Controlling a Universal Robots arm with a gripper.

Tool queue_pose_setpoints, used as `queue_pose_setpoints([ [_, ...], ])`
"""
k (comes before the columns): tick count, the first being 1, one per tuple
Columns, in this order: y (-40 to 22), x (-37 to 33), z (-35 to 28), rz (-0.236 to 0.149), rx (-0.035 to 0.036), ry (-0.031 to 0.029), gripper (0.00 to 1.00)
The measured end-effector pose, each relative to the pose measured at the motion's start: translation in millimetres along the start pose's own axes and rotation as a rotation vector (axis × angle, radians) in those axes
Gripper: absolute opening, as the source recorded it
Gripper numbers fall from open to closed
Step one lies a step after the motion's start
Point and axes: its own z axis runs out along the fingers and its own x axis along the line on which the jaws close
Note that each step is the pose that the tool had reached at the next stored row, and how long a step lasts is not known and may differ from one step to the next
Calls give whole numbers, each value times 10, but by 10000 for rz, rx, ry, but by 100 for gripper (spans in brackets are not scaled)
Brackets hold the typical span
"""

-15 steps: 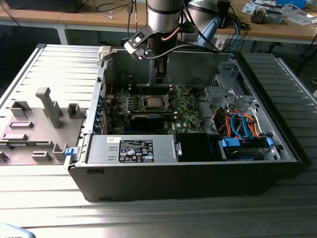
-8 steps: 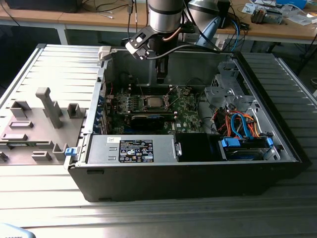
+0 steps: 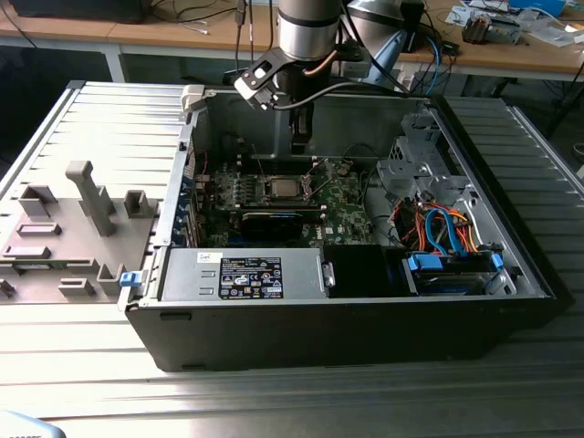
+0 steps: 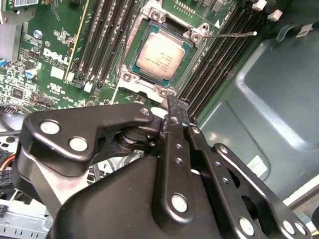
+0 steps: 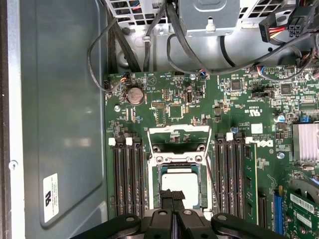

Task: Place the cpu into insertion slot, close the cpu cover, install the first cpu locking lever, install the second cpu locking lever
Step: 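Close the cpu cover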

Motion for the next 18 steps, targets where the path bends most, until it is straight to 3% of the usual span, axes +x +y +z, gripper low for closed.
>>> queue_pose_setpoints([
  [18, 104, 3, 9, 0, 0, 0, 11],
])
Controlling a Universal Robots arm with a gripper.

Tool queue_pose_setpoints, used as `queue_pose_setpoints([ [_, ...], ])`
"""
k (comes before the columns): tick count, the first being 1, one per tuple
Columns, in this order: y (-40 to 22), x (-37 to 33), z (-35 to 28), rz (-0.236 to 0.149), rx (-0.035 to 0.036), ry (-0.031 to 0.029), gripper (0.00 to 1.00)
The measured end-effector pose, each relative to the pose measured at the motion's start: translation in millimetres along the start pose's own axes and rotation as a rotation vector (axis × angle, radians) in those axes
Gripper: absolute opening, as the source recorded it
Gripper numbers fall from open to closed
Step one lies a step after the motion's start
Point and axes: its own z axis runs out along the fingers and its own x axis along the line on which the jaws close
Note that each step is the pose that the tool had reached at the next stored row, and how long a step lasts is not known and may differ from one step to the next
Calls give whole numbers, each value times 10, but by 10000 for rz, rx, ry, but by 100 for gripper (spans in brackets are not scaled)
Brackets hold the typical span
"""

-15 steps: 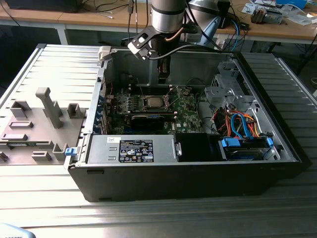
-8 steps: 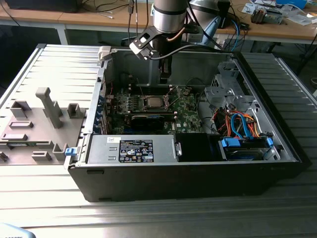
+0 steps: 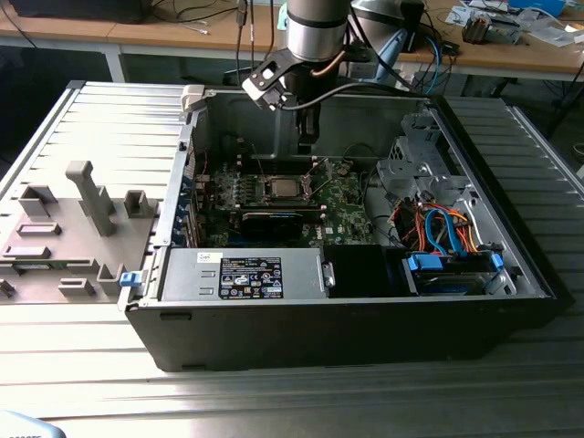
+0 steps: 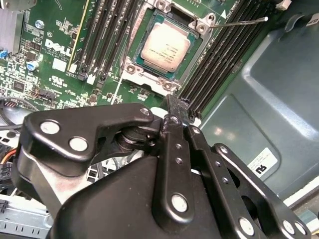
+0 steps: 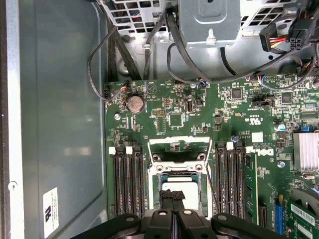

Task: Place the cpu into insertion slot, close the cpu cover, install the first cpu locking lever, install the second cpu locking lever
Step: 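Close the cpu cover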

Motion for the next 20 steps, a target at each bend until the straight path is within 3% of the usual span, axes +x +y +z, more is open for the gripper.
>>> queue_pose_setpoints([
  [20, 86, 2, 10, 0, 0, 0, 11],
])
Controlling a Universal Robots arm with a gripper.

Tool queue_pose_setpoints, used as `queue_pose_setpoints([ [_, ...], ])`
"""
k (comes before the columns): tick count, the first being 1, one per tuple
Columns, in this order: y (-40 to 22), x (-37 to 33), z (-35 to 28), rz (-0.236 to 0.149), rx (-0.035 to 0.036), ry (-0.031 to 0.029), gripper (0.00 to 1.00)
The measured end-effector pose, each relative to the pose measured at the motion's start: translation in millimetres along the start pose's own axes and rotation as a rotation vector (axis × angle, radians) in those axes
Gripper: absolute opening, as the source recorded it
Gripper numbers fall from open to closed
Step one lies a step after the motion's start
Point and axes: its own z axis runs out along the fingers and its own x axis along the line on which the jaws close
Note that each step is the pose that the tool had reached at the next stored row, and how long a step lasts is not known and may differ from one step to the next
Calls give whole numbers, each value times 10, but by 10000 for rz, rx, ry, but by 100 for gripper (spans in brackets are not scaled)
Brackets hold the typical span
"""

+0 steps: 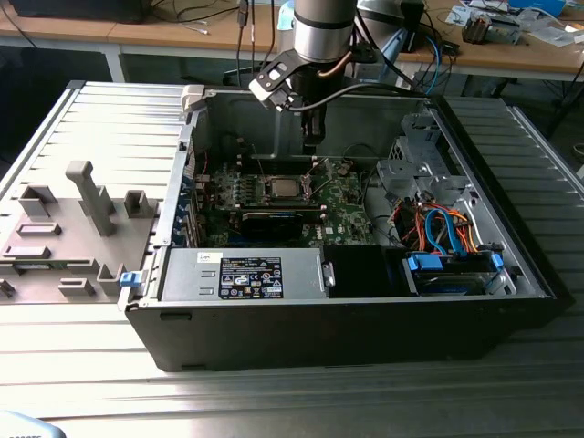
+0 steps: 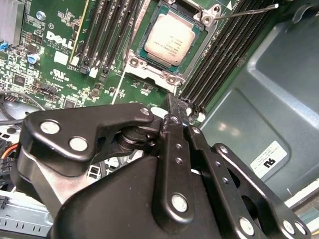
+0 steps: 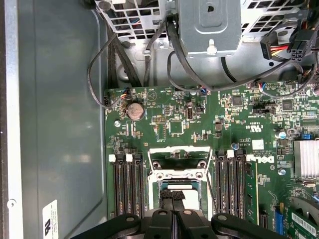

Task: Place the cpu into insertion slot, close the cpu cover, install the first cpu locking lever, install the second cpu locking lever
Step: 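Close the cpu cover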

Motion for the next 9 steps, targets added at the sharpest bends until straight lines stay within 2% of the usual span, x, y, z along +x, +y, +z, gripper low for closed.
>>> queue_pose_setpoints([
  [9, 41, 1, 7, 0, 0, 0, 11],
])
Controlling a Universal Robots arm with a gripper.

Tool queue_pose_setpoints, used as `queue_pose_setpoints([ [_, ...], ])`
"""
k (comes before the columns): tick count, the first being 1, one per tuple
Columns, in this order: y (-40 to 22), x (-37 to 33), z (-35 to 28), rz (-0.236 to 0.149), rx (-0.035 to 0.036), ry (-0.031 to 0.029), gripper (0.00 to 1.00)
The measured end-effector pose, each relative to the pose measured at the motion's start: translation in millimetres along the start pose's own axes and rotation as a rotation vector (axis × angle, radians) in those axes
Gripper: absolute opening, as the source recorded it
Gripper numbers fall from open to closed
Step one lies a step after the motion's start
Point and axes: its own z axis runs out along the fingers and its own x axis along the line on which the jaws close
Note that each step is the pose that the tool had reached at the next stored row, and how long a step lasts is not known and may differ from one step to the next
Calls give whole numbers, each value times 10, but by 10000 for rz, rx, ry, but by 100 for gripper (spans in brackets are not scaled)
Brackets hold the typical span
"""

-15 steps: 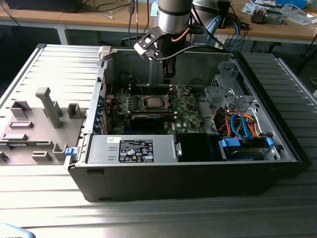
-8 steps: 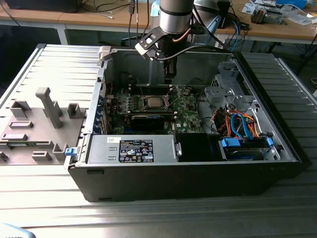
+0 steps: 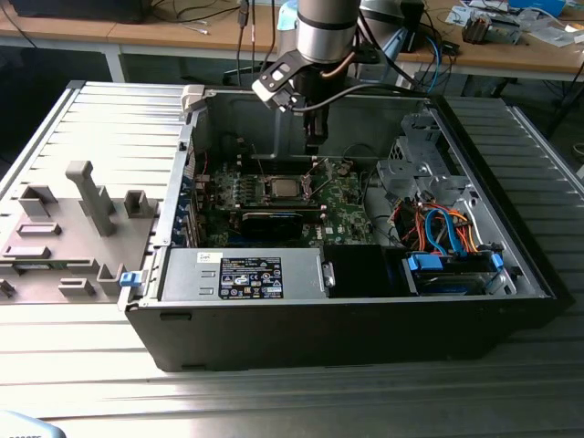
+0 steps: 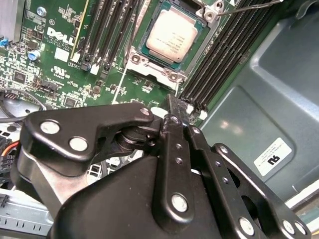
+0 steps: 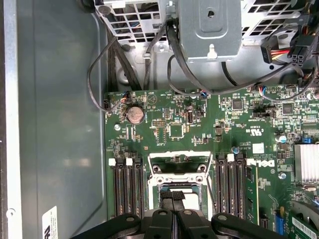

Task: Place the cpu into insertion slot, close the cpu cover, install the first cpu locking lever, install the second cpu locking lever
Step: 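Close the cpu cover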

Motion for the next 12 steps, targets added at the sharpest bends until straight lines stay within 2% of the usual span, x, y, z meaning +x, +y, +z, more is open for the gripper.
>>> queue_pose_setpoints([
  [12, 47, 1, 12, 0, 0, 0, 11],
])
